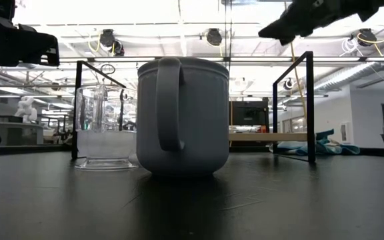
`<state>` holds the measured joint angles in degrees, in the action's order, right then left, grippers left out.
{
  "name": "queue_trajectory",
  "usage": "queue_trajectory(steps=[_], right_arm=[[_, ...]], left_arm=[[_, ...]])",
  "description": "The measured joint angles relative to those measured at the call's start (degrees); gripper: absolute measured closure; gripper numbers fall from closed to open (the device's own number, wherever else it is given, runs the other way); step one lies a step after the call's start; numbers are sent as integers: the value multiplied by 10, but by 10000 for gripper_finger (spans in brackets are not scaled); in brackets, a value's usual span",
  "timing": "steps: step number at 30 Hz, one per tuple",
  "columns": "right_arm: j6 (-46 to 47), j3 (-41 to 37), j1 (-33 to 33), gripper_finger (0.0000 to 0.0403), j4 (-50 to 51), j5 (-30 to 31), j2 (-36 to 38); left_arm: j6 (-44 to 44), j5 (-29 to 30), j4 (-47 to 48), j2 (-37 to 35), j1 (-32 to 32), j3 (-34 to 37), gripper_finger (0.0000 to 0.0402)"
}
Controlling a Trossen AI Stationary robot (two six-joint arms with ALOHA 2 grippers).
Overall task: Stack small to large cups/mugs on shelf
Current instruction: Put the yellow mug on the shelf
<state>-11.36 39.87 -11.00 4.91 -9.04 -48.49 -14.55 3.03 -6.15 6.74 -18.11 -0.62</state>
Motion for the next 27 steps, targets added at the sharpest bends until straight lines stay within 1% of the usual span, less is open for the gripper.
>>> queue_trajectory(steps=[6,12,17,24,27], right_arm=[[2,-36,10,403,-44,0,16],[15,-92,18,403,-131,0,42],[18,-128,27,403,-140,0,57],[17,-182,50,403,-213,0,76],[17,-202,55,403,-222,0,87]], left_arm=[[0,0,0,0,0,0,369],[0,0,0,0,0,0,369],[0,0,0,0,0,0,369],[0,0,0,0,0,0,369],[0,0,0,0,0,0,369]])
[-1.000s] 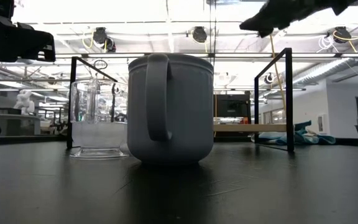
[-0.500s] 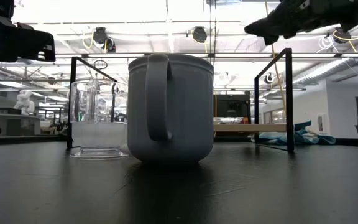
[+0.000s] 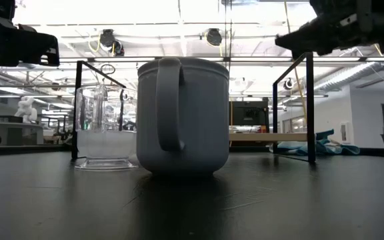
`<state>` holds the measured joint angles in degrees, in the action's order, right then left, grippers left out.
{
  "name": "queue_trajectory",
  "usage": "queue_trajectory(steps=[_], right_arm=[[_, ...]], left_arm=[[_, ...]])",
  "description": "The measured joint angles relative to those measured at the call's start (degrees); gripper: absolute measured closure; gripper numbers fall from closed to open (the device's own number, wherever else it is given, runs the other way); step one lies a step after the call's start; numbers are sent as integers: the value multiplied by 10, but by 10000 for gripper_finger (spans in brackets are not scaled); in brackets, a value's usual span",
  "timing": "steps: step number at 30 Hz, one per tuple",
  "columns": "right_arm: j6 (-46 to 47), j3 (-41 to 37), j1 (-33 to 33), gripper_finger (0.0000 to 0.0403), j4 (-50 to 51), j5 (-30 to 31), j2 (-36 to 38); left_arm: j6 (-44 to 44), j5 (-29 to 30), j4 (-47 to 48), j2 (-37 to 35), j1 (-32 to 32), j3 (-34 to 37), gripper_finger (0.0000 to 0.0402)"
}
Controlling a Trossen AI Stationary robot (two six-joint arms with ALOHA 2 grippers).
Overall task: Stack small to large cups/mugs on shelf
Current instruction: Put the yellow mug on the shelf
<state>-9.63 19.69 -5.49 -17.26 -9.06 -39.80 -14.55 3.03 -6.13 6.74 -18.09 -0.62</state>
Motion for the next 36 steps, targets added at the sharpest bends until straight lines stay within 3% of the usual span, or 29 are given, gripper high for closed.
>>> queue_trajectory(steps=[9,28,36], right_arm=[[11,-52,0,403,-54,0,21],[14,-57,0,403,-53,-4,27],[12,-57,16,403,-78,-49,29]], left_arm=[[0,0,0,0,0,0,369],[32,0,-44,0,0,0,369],[60,0,-90,0,0,0,369]])
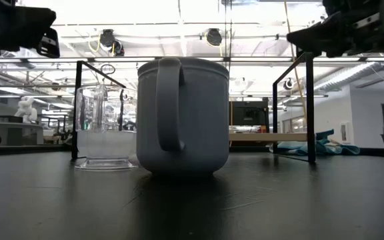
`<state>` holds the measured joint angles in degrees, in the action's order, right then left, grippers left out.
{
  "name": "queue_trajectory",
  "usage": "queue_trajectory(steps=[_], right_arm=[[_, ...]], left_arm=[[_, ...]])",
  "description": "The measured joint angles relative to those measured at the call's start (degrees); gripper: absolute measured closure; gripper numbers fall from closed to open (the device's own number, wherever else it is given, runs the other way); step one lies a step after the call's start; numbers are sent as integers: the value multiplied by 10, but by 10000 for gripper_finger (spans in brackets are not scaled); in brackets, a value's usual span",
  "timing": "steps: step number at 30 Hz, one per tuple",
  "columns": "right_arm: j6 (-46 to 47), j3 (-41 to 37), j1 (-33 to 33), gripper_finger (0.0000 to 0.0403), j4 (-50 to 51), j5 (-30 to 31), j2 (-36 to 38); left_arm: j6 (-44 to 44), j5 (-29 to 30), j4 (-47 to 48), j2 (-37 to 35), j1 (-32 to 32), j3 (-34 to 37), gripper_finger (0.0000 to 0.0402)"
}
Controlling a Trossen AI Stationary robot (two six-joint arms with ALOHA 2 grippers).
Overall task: Stack small to large cups/mugs on shelf
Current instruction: Put the yellow mug on the shelf
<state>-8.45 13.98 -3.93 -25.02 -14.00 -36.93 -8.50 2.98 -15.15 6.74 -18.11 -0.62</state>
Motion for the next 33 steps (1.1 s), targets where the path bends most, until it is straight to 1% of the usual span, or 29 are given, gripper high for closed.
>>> queue_trajectory(steps=[5,9,11,14,16,19,22,26,28,33], right_arm=[[-11,0,29,403,7,0,24],[-11,0,44,403,36,2,56],[-11,0,48,403,55,5,69],[-9,0,49,403,72,7,79],[-4,0,49,403,74,8,81],[2,0,48,403,75,8,81],[2,0,48,403,77,9,81],[0,0,48,403,76,9,81],[0,0,48,403,77,9,81],[-1,0,48,403,77,9,80]], left_arm=[[7,0,-10,0,0,0,369],[38,5,-17,0,0,0,369],[46,29,-1,1,0,-7,369],[66,89,10,3,1,-16,369],[67,102,10,11,1,-28,368],[69,104,20,30,0,-62,356],[67,106,40,64,1,-108,325],[50,150,48,131,8,-172,265],[41,163,46,171,18,-210,232],[39,156,79,272,62,-309,160]])
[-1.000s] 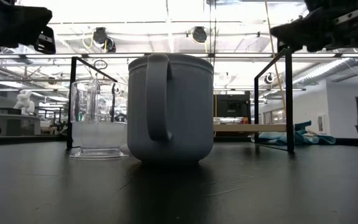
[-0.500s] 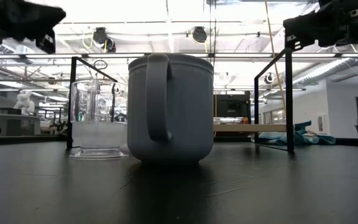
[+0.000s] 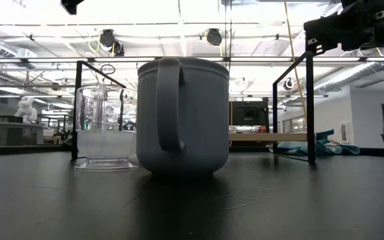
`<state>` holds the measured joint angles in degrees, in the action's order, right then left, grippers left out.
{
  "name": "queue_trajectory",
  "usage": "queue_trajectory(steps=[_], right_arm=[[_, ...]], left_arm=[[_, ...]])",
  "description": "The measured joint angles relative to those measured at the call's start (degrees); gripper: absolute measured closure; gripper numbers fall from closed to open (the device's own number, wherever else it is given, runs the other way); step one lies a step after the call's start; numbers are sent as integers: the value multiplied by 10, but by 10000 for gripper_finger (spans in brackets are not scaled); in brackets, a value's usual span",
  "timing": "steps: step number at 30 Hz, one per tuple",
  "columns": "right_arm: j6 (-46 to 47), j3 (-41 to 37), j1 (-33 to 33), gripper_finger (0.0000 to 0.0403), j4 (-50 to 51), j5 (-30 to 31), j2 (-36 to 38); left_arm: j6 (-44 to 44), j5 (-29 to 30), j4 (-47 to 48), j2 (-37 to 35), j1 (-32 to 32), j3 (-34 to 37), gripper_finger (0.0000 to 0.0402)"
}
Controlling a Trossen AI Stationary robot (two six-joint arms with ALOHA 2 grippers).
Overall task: Stack small to large cups/mugs on shelf
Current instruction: Put the yellow mug on the shelf
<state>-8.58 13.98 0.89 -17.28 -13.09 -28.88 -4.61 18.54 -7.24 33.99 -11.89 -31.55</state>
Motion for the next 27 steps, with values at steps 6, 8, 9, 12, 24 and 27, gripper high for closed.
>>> queue_trajectory(steps=[6,8,9,12,24,27], right_arm=[[0,0,0,403,0,0,0],[0,0,0,403,0,0,0],[0,0,0,403,0,0,0],[0,0,0,403,0,0,0],[3,1,0,403,13,0,0],[3,1,0,403,13,0,0]], left_arm=[[-2,-85,62,126,82,-118,124],[2,-127,70,165,114,-153,122],[3,-151,74,183,131,-171,122],[7,-217,112,239,181,-226,122],[8,-361,267,457,291,-422,121],[-3,-364,309,505,301,-467,121]])
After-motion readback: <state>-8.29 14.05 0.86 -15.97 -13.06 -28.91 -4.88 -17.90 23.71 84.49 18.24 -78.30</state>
